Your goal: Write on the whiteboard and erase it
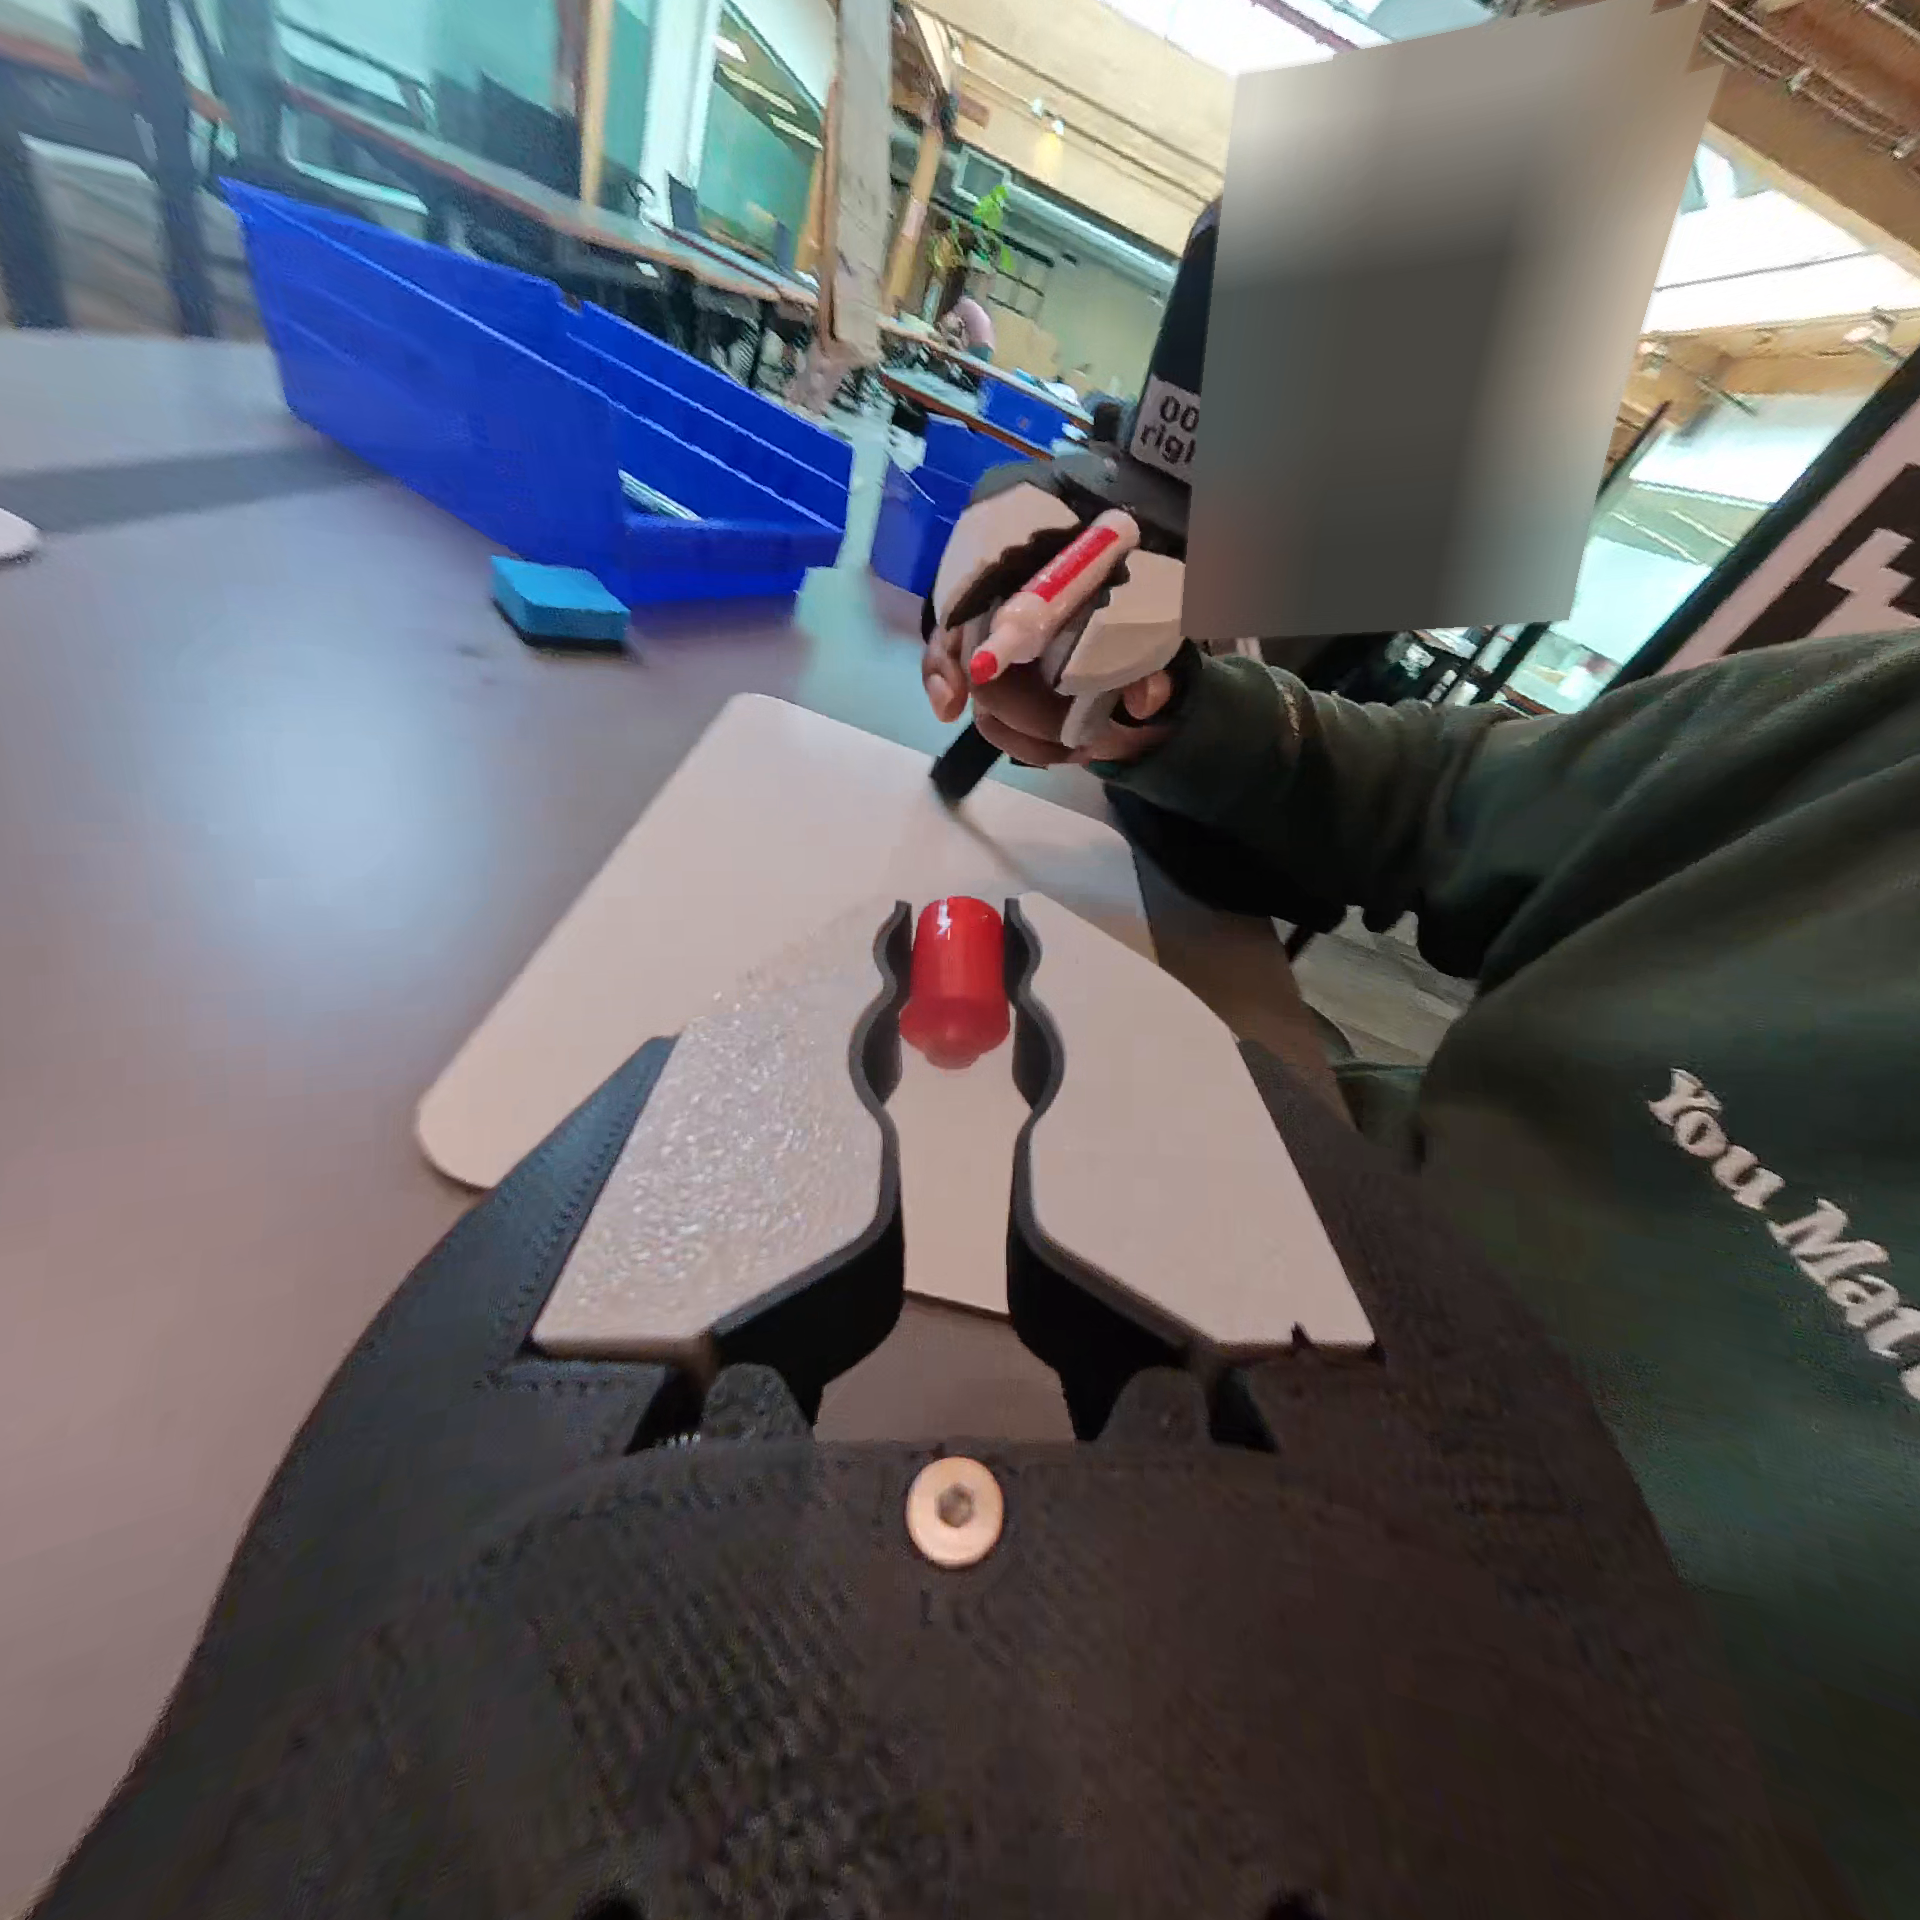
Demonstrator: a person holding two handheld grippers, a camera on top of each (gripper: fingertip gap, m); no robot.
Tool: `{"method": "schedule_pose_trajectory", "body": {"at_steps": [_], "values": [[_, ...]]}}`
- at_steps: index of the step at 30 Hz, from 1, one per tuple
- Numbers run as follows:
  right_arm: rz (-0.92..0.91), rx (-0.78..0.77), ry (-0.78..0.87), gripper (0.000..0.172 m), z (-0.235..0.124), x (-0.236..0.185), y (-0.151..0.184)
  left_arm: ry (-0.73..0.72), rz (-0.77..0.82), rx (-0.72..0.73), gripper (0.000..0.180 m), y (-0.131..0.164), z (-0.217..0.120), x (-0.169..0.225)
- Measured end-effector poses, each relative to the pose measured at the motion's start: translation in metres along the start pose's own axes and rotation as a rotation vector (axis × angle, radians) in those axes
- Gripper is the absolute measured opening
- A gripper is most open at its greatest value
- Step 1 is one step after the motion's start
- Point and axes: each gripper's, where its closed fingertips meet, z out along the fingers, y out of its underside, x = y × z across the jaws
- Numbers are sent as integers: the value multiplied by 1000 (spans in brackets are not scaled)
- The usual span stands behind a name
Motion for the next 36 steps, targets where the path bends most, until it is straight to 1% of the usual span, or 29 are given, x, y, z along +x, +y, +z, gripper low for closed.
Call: {"method": "schedule_pose_trajectory", "body": {"at_steps": [3,5,7,12,18,23,30,36], "values": [[62,-28,10,34,4,6,8,-106,33,68,17,-5,-16,-15],[76,-64,24,34,7,10,17,-155,57,86,17,-5,-25,-22],[79,-97,27,34,10,9,23,-171,78,51,17,0,-30,-25],[56,-145,22,34,22,5,28,-228,224,-25,17,11,-34,-26],[10,-158,9,34,46,4,18,-258,347,-113,17,27,-32,-23],[-6,-142,3,34,63,6,22,-293,381,-132,17,31,-29,-26],[27,-143,7,35,59,13,31,-348,409,-122,17,30,-25,-31],[26,-169,16,35,59,16,38,-355,418,-124,17,30,-24,-30]]}}
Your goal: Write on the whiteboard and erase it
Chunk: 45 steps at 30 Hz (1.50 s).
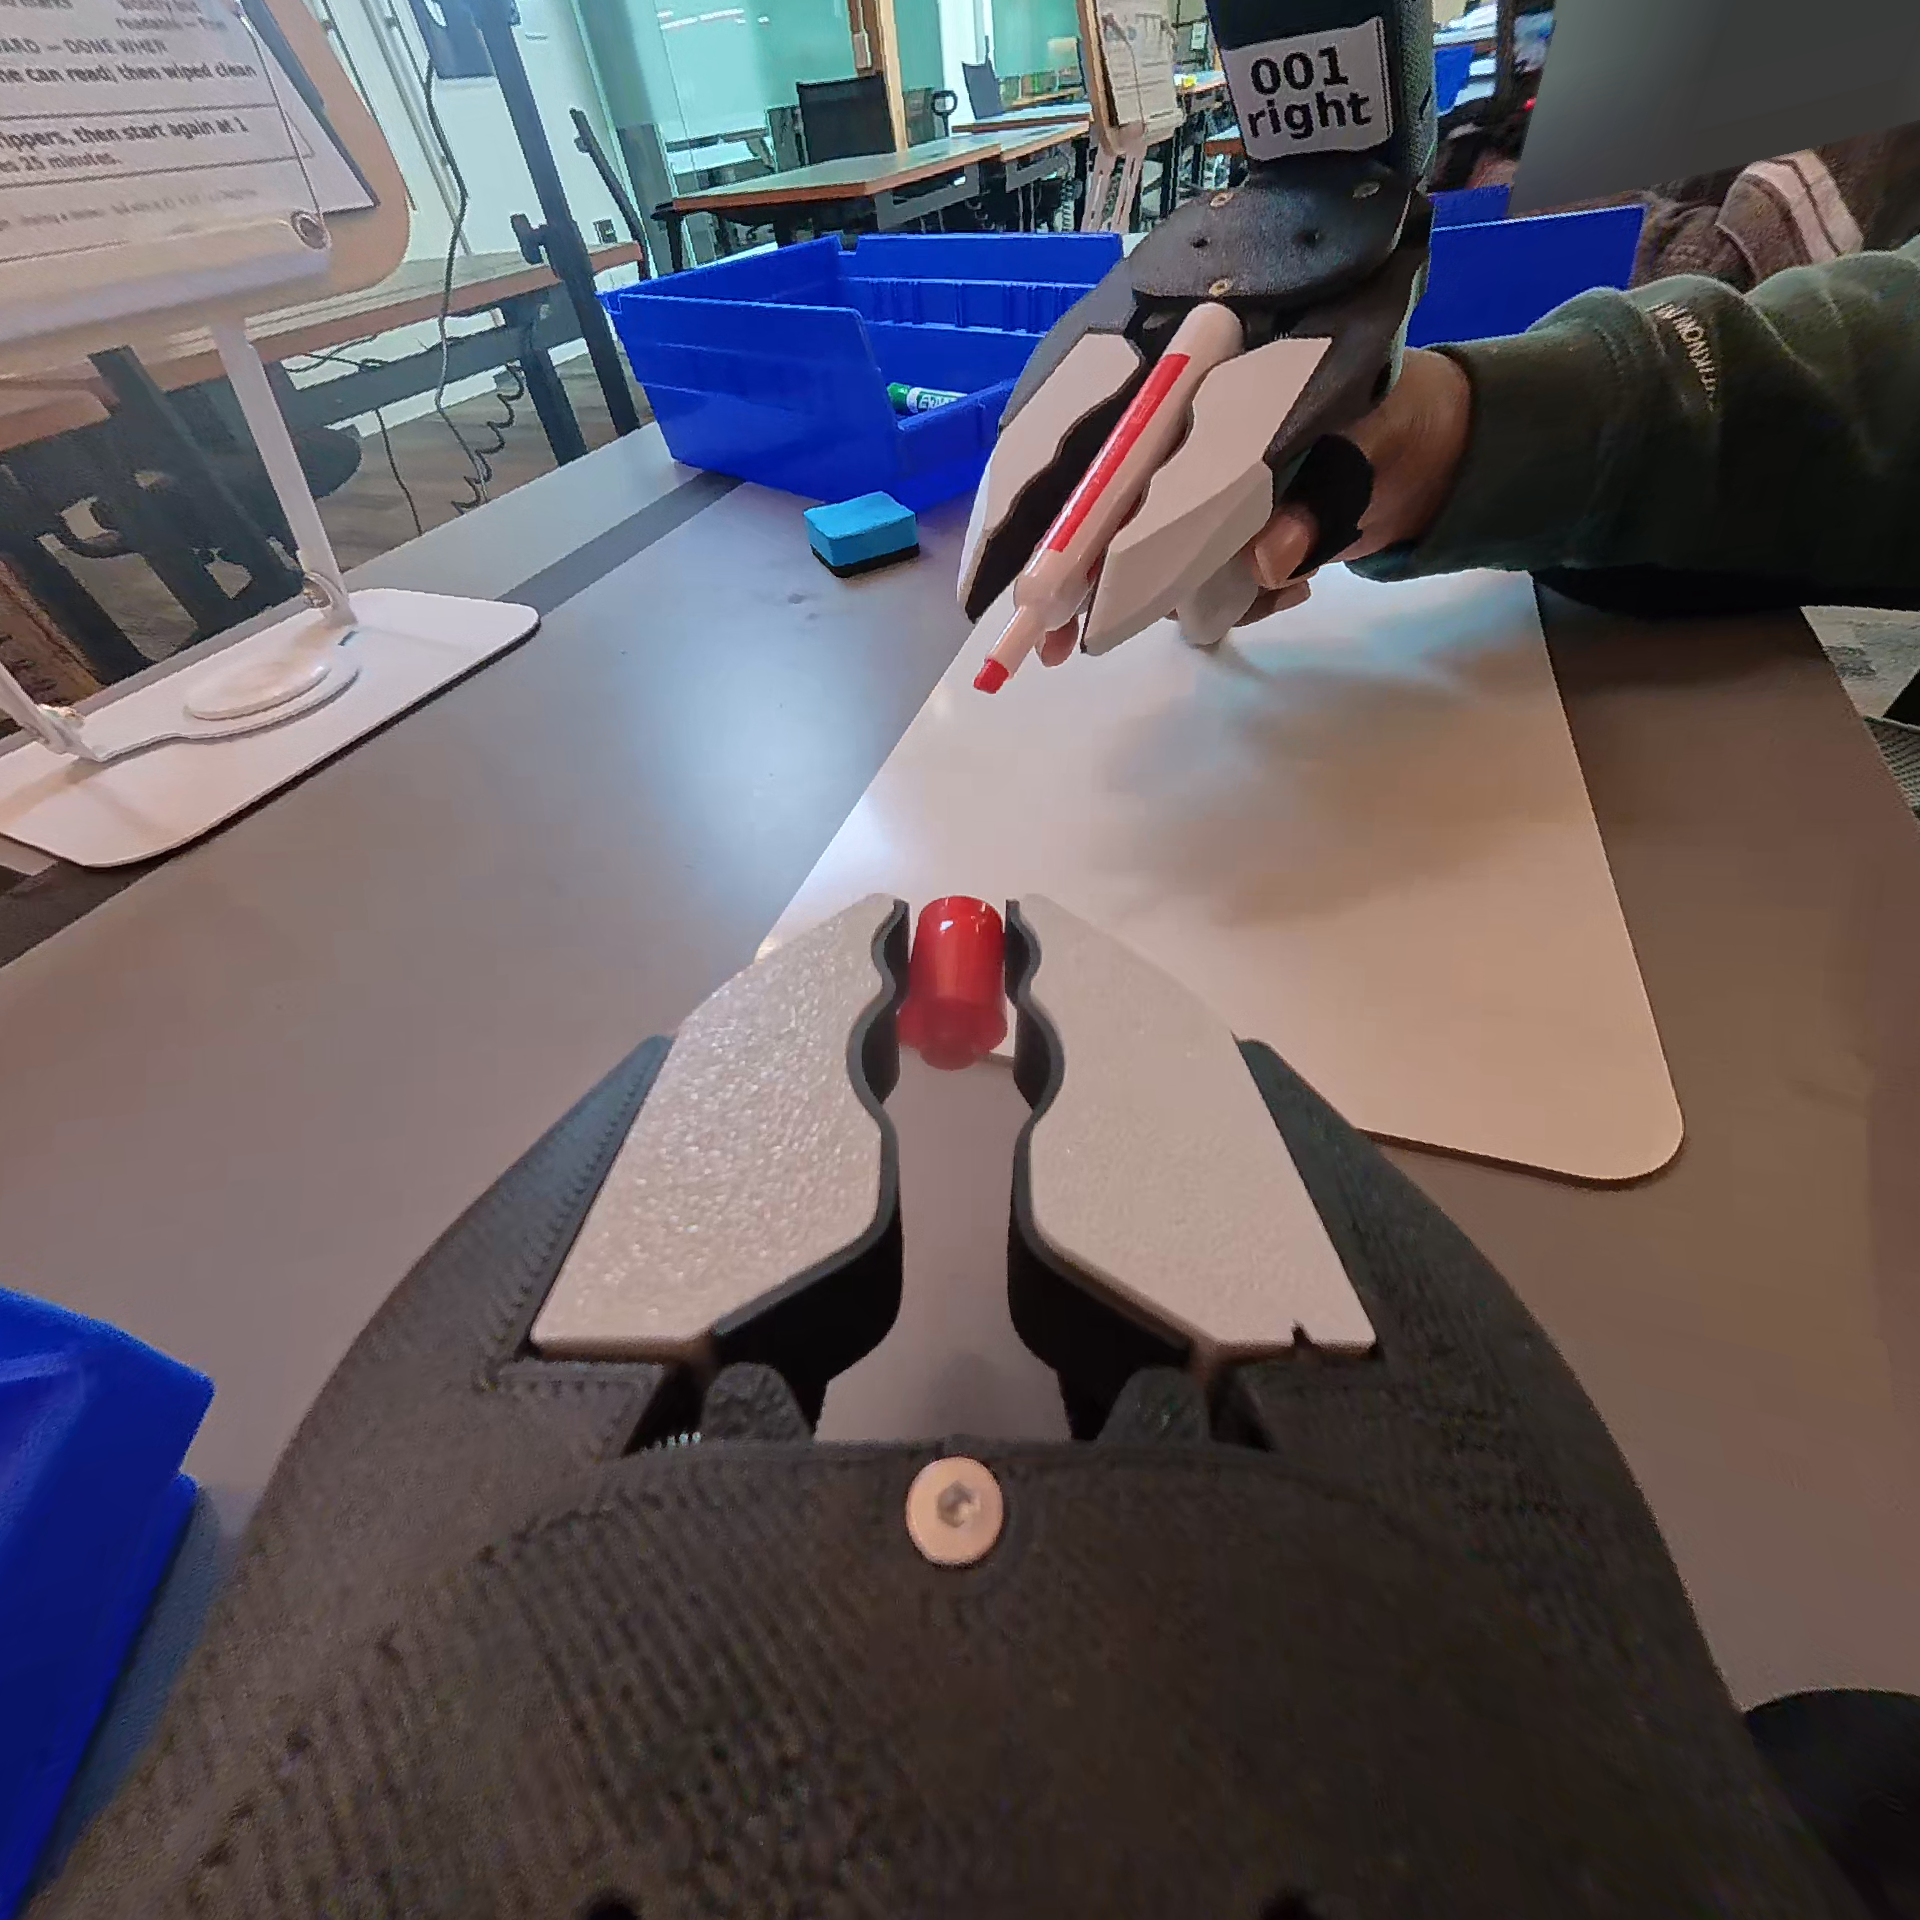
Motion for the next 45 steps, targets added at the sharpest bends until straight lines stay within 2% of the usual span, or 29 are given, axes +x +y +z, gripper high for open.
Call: {"method": "schedule_pose_trajectory", "body": {"at_steps": [8,14,22,28,34,45], "values": [[-44,-72,8,34,10,-3,12,20,13,-14,17,4,0,4],[15,-364,-6,33,12,-13,38,32,-28,4,17,6,-6,1],[29,-607,-33,34,18,-1,45,36,-5,13,17,5,-19,-3],[19,-773,-58,34,17,10,45,-3,71,-4,17,7,-28,-9],[15,-844,-67,34,22,15,48,-16,93,-15,17,9,-34,-12],[-15,-863,-117,34,39,6,48,-2,110,-42,17,15,-33,-9]]}}
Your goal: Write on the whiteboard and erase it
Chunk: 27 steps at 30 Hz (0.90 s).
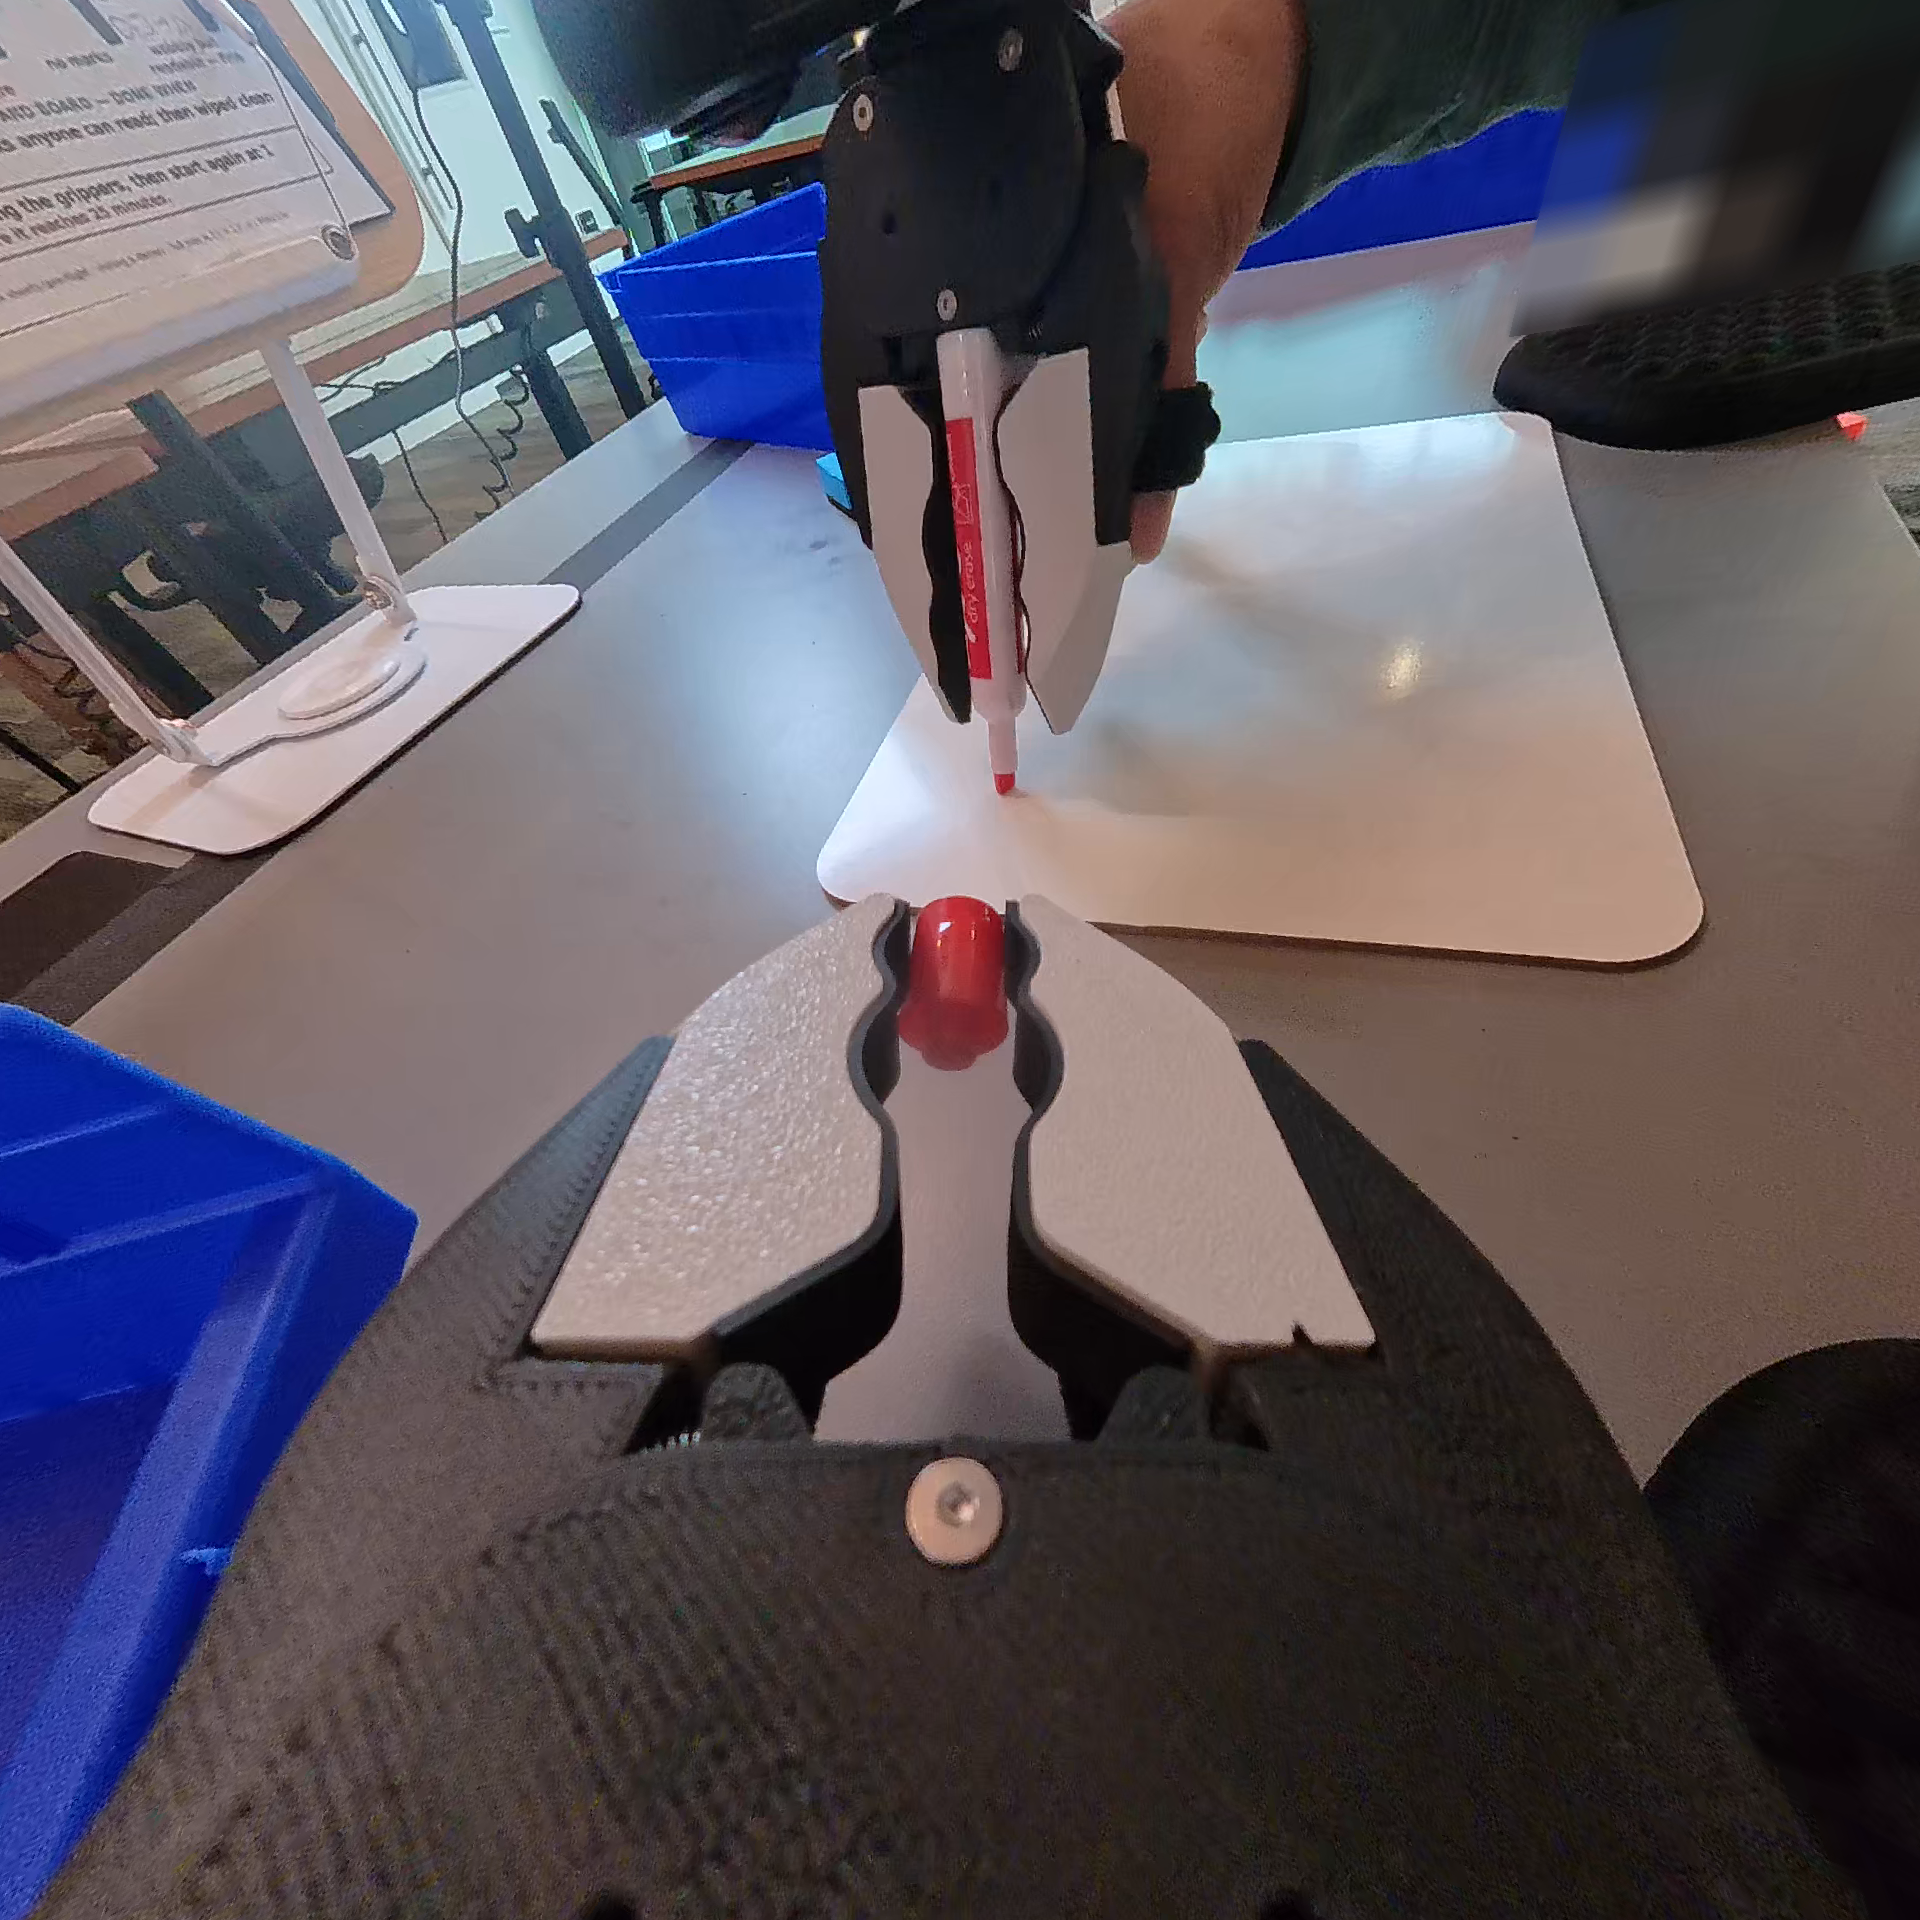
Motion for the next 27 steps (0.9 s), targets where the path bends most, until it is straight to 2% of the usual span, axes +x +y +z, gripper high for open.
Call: {"method": "schedule_pose_trajectory", "body": {"at_steps": [8,16,22,27], "values": [[-72,-10,-81,33,6,-41,-5,4,0,-8,17,1,1,1],[-84,-79,-120,33,-3,-75,30,9,-6,-14,17,3,2,1],[-17,-136,-43,33,-17,-50,61,14,-11,-17,17,3,3,3],[16,-139,30,33,-22,-12,64,14,-10,-19,17,4,3,3]]}}
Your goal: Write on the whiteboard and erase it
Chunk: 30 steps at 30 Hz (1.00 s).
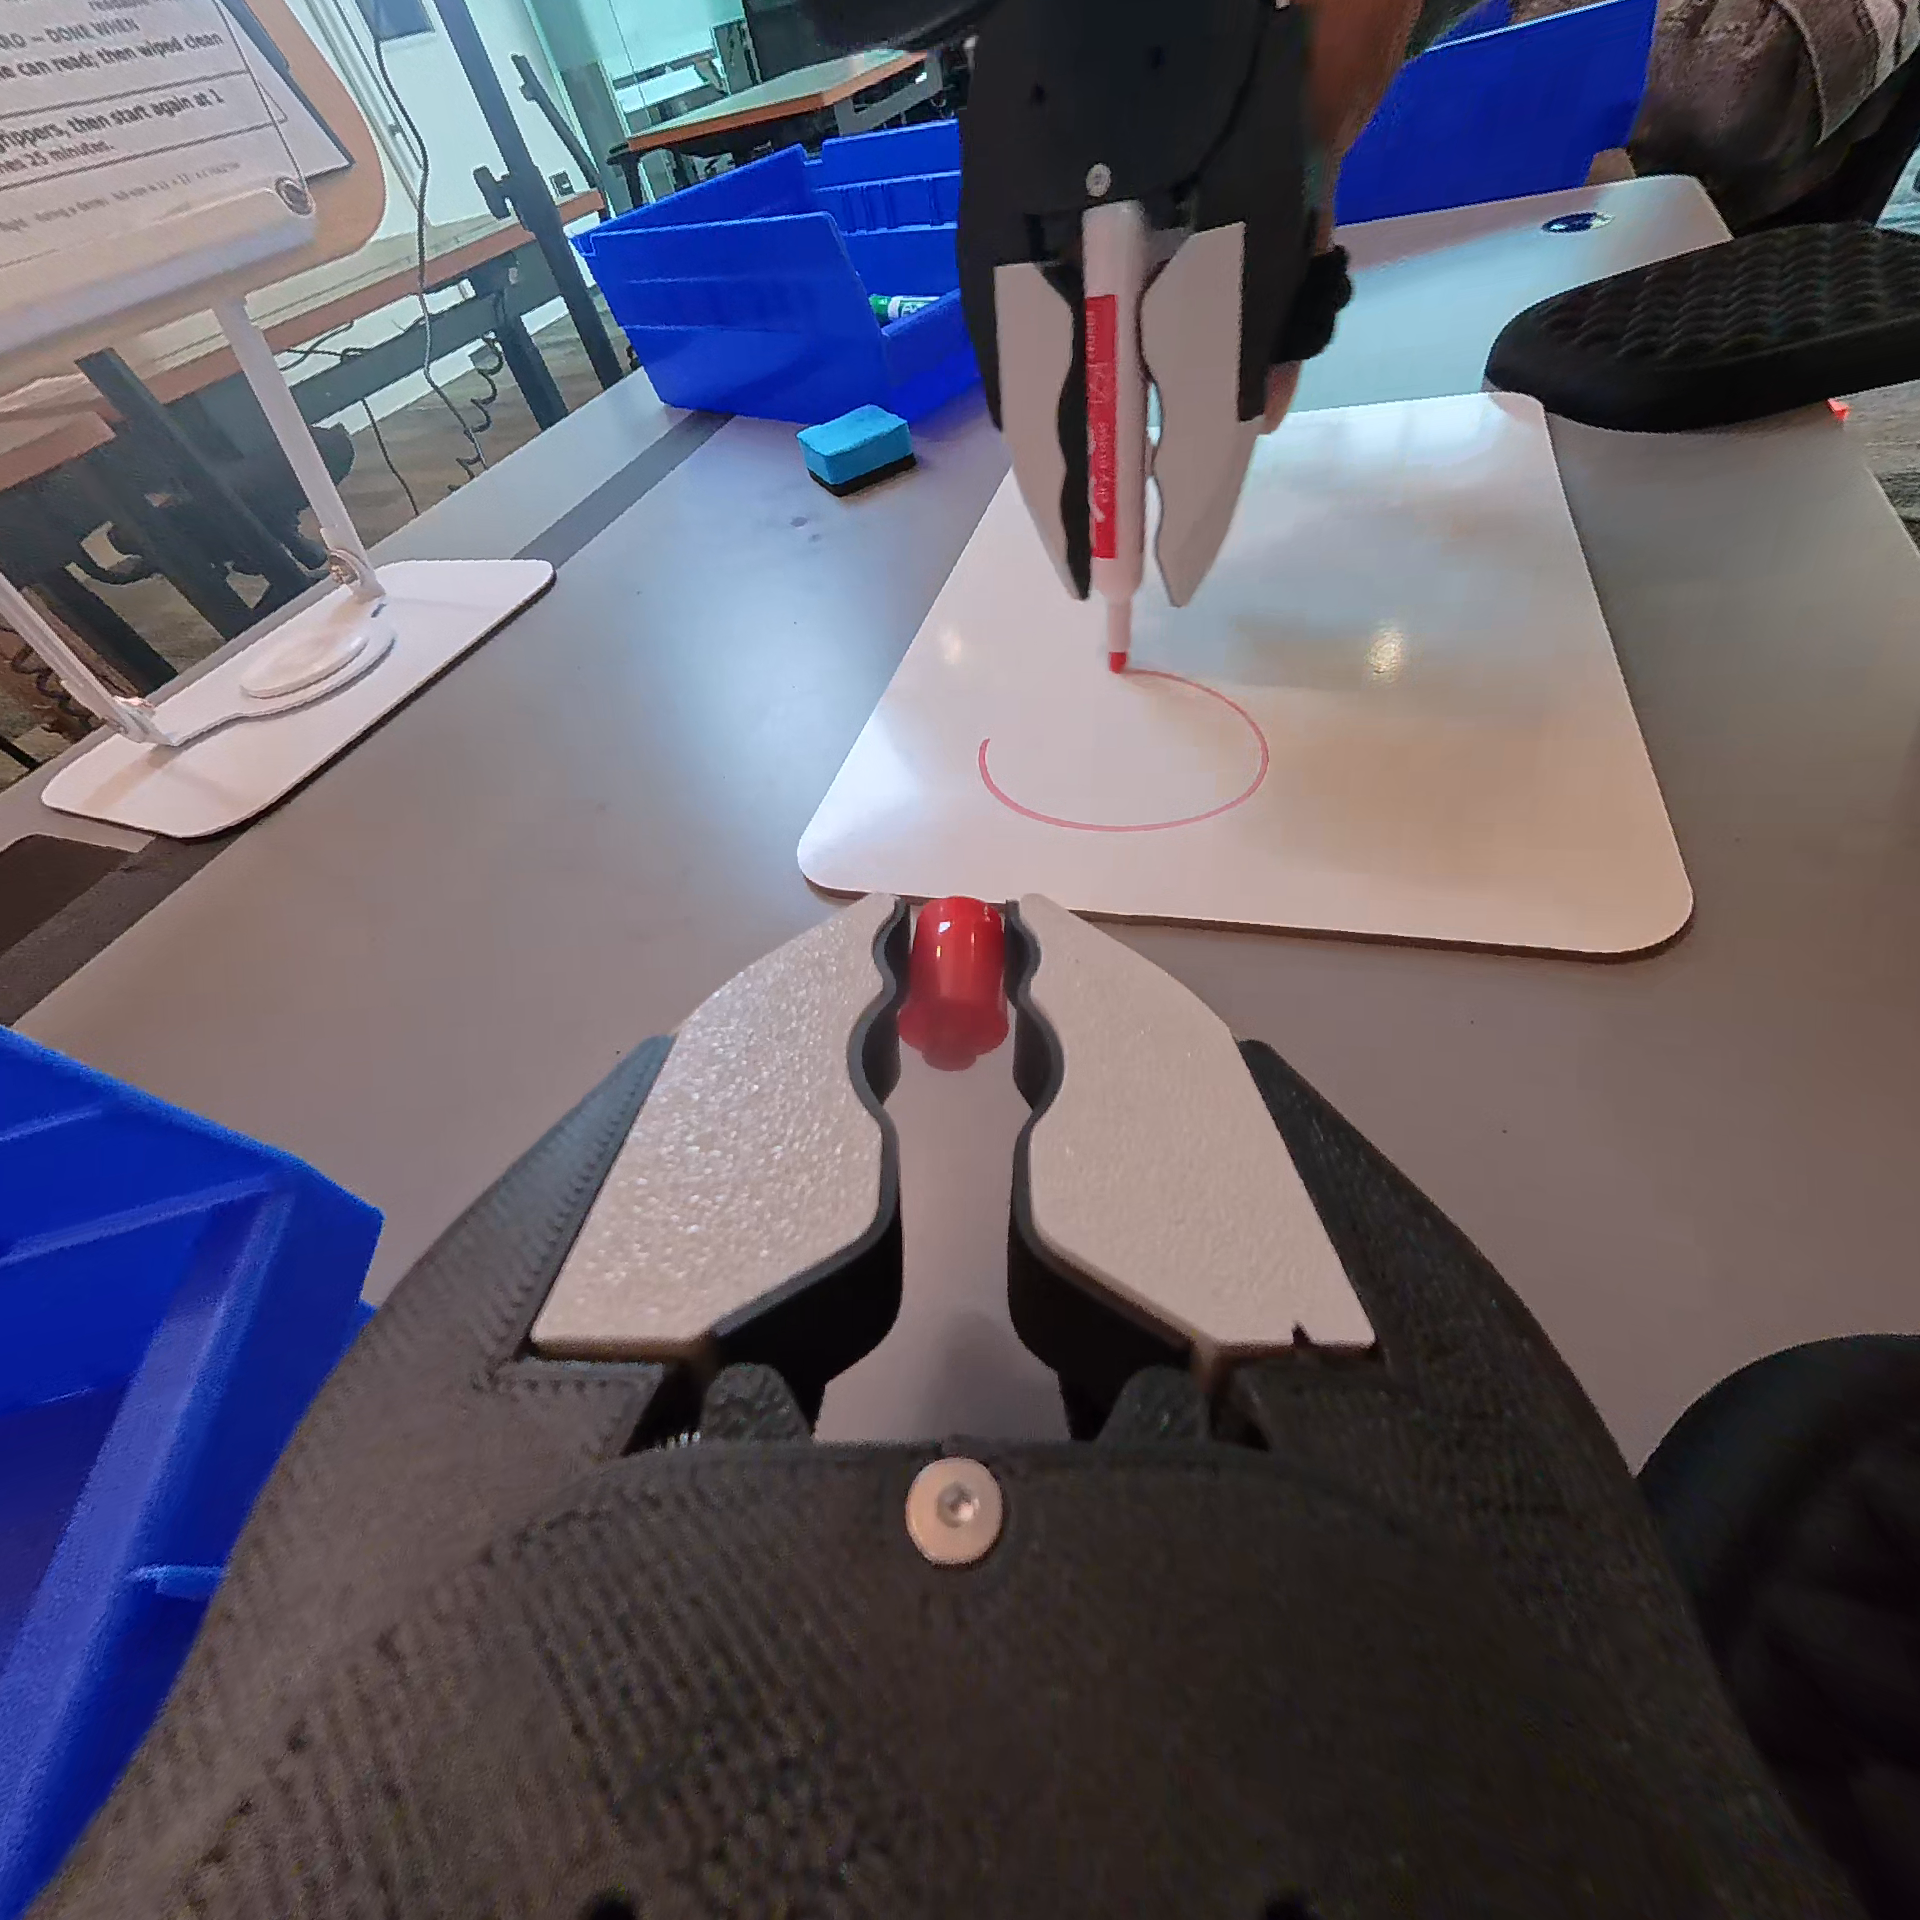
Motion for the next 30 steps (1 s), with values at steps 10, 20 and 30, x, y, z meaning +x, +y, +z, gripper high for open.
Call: {"method": "schedule_pose_trajectory", "body": {"at_steps": [10,20,30], "values": [[-82,60,21,33,10,21,-52,1,2,-1,17,0,-1,-1],[15,128,81,33,-17,32,-16,-6,-3,5,17,-2,-1,-2],[67,146,98,34,-6,39,-1,-2,-58,34,17,-7,0,-1]]}}
